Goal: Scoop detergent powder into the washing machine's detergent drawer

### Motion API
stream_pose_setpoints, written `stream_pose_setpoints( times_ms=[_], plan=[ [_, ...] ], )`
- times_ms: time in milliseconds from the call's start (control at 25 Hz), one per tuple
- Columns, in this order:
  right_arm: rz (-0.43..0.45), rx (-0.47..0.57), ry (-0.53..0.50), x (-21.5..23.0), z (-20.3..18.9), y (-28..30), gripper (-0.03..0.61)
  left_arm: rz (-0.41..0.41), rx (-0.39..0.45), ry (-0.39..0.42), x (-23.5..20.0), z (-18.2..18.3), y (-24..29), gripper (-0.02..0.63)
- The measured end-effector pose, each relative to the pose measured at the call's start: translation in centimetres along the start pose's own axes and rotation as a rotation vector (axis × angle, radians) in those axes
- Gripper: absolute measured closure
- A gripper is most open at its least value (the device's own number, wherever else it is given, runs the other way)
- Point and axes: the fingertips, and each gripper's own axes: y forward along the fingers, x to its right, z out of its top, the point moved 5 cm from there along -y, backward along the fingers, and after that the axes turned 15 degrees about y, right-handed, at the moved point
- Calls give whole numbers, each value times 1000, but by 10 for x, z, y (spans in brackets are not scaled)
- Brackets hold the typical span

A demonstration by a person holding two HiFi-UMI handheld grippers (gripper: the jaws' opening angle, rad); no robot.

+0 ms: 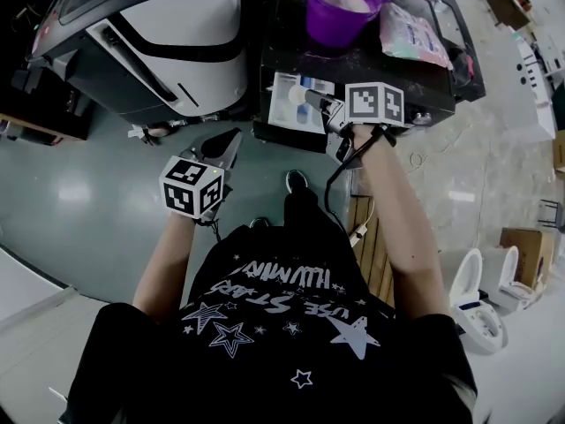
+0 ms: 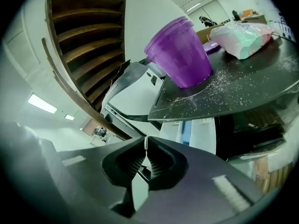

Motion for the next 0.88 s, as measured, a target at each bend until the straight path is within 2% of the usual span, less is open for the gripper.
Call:
stream_pose_setpoints(
  times_ms=[120, 280, 560, 880],
  plan=[
    [-52, 3, -57, 4, 3, 9, 543, 2, -6, -8, 1, -4, -2, 614],
    [-131, 7, -194, 6, 7, 22, 543, 21, -13, -23, -3, -10, -4, 614],
    [-219, -37, -445, 7, 8, 39, 543, 52, -14, -44, -10, -14, -3, 614],
    [-332, -68, -888, 7, -2, 55, 543, 67, -11, -61, -13, -16, -1, 614]
  ],
)
